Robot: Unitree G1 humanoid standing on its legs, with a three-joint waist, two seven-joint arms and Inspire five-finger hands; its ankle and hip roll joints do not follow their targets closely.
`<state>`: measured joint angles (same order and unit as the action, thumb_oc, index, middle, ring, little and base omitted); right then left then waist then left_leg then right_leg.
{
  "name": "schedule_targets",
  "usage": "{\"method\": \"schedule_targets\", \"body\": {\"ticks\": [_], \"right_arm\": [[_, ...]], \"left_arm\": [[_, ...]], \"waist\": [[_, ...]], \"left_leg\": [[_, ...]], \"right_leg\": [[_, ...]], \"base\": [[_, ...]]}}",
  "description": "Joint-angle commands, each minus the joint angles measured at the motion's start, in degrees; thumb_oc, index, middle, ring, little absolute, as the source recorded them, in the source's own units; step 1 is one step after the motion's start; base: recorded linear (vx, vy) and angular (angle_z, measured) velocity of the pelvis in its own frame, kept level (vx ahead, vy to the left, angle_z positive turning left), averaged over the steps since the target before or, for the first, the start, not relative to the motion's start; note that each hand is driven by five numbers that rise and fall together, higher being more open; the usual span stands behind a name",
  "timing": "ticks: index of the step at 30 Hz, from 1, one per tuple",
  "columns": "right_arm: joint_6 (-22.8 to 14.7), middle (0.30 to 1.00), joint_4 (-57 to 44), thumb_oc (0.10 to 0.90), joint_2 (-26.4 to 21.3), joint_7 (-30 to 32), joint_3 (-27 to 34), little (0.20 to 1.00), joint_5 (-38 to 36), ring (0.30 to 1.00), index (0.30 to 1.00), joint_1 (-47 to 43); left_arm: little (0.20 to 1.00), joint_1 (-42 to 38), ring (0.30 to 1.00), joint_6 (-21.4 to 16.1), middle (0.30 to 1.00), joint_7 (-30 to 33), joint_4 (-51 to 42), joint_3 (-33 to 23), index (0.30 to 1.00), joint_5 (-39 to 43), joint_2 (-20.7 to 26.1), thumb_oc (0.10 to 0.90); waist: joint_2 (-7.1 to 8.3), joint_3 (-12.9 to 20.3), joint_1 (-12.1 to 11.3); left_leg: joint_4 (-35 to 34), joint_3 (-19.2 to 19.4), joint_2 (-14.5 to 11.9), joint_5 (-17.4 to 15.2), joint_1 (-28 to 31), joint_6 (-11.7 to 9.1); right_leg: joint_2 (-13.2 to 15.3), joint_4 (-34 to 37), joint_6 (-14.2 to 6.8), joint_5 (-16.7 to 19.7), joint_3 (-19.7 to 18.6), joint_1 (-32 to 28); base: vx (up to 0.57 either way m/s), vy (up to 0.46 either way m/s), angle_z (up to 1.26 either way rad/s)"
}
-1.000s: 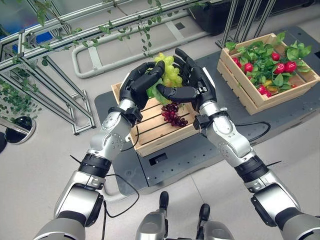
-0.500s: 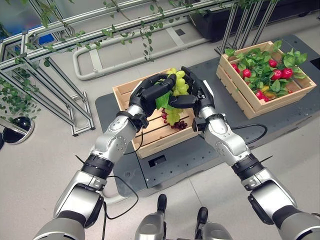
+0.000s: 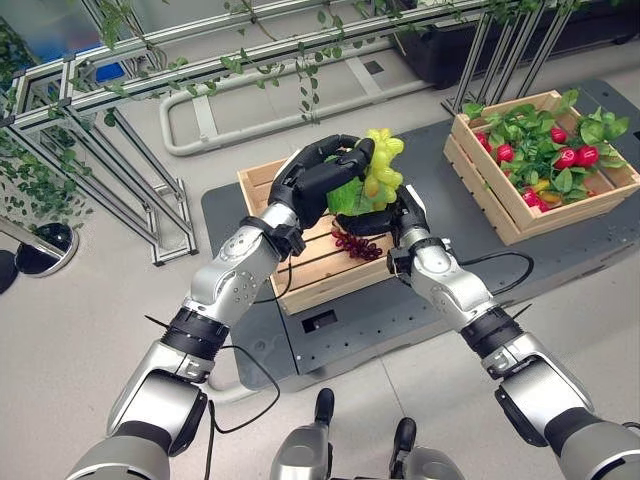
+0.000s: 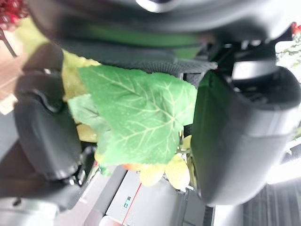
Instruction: Pick up the fruits from the basket on one side to the basket on the other side
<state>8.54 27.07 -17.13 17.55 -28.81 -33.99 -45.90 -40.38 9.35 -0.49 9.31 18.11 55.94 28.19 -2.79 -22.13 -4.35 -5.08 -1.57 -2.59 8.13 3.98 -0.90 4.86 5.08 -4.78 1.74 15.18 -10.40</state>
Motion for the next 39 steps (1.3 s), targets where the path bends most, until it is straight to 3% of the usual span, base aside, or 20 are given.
{"method": "schedule_targets", "body": {"ticks": [1, 3, 4, 6, 12, 21, 22, 23, 24, 39], "right_arm": [[-7.4, 0.900, 2.6, 0.800, 4.0, 1.9, -3.2, 0.900, 1.7, 0.900, 0.900, 1.3], [-7.9, 0.900, 2.7, 0.800, 4.1, 2.1, -2.9, 0.900, 0.5, 0.900, 0.900, 1.4], [-9.0, 0.526, 2.8, 0.551, 4.1, 2.1, -2.6, 0.526, -1.2, 0.526, 0.526, 1.6], [-11.2, 0.300, 2.8, 0.400, 4.2, 3.1, -2.0, 0.300, -2.3, 0.300, 0.300, 2.0], [-18.8, 0.300, -0.1, 0.400, 4.5, 6.4, 0.4, 0.300, -0.3, 0.300, 0.300, 2.8], [-22.1, 0.300, -7.7, 0.400, 2.9, 9.2, 3.5, 0.300, 4.1, 0.300, 0.300, 5.6], [-22.7, 0.300, -8.6, 0.400, 2.6, 8.9, 4.2, 0.300, 4.4, 0.300, 0.300, 6.5], [-23.0, 0.300, -9.0, 0.400, 2.4, 8.8, 4.5, 0.300, 4.5, 0.300, 0.300, 6.8], [-23.0, 0.300, -9.3, 0.400, 2.3, 8.8, 4.7, 0.300, 4.6, 0.300, 0.300, 7.1], [-26.8, 0.300, -13.6, 0.400, 0.4, 6.6, 9.2, 0.300, 7.9, 0.300, 0.300, 17.6]], "left_arm": [[0.300, -2.7, 0.300, -5.0, 0.300, -4.8, -0.8, 1.3, 0.300, 2.4, -4.8, 0.400], [0.300, -2.6, 0.300, -4.8, 0.300, -4.8, -1.2, 1.1, 0.300, 2.7, -4.7, 0.400], [0.300, -2.7, 0.300, -4.6, 0.300, -4.7, -1.6, 1.1, 0.300, 2.9, -4.5, 0.400], [0.300, -2.7, 0.300, -4.2, 0.300, -4.6, -1.8, 1.0, 0.300, 2.7, -4.5, 0.400], [0.300, -2.1, 0.300, -3.4, 0.300, -3.2, -2.7, 1.1, 0.300, 2.5, -4.0, 0.400], [0.300, 1.2, 0.300, -2.3, 0.300, -2.7, -1.1, -1.0, 0.300, 2.1, -2.7, 0.400], [0.639, 2.1, 0.639, -2.5, 0.639, -2.2, -0.6, -1.8, 0.639, 1.5, -2.3, 0.626], [0.639, 2.5, 0.639, -2.7, 0.639, -2.3, -0.2, -2.3, 0.639, 1.4, -2.2, 0.626], [0.900, 2.7, 0.900, -2.7, 0.900, -2.3, 0.0, -2.6, 0.900, 1.3, -2.1, 0.800], [0.900, 9.7, 0.900, -8.0, 0.900, 2.8, 4.2, -9.2, 0.900, -3.8, -2.6, 0.800]], "waist": [[1.03, 18.9, -0.7], [1.04, 19.0, -0.8], [1.02, 19.0, -0.8], [1.00, 19.1, -0.8], [0.70, 19.1, -0.6], [0.55, 19.1, 0.0], [0.58, 19.2, 0.1], [0.57, 19.2, 0.2], [0.58, 19.2, 0.3], [0.76, 19.2, 2.5]], "left_leg": [[0.1, 0.4, 1.0, -9.1, 4.3, -0.5], [0.1, 0.5, 1.1, -9.1, 4.3, -0.4], [0.1, 0.6, 1.0, -9.1, 4.3, -0.4], [0.1, 0.6, 1.0, -9.1, 4.2, -0.4], [0.1, 0.7, 1.0, -9.2, 4.3, -0.2], [0.1, 1.1, 1.1, -9.4, 4.3, 0.1], [0.1, 1.4, 1.0, -9.4, 4.3, 0.1], [0.1, 1.4, 1.0, -9.4, 4.3, 0.1], [0.1, 1.5, 1.0, -9.4, 4.3, 0.1], [0.1, 3.6, 0.3, -9.6, 4.3, 0.3]], "right_leg": [[3.4, -0.1, 1.9, -2.4, 0.1, -1.7], [3.4, -0.1, 1.9, -2.3, 0.0, -1.6], [3.4, -0.1, 1.9, -2.3, 0.1, -1.5], [3.4, -0.1, 1.9, -2.3, 0.0, -1.5], [3.3, -0.1, 1.7, -2.1, -0.3, -1.3], [3.3, -0.1, 1.5, -2.0, -1.0, -0.8], [3.2, -0.1, 1.5, -2.0, -1.2, -0.7], [3.2, -0.1, 1.5, -2.0, -1.3, -0.7], [3.2, -0.1, 1.5, -2.0, -1.3, -0.7], [2.7, -0.1, 1.4, -2.0, -3.2, 0.3]], "base": [[0.00, 0.000, 0.00], [0.00, 0.000, 0.00], [0.00, 0.000, 0.00], [0.00, 0.000, 0.00], [0.00, 0.000, 0.00], [0.00, 0.000, 0.00], [0.00, 0.000, 0.00], [0.00, 0.000, 0.00], [0.00, 0.000, 0.00], [-0.01, 0.006, -0.05]]}}
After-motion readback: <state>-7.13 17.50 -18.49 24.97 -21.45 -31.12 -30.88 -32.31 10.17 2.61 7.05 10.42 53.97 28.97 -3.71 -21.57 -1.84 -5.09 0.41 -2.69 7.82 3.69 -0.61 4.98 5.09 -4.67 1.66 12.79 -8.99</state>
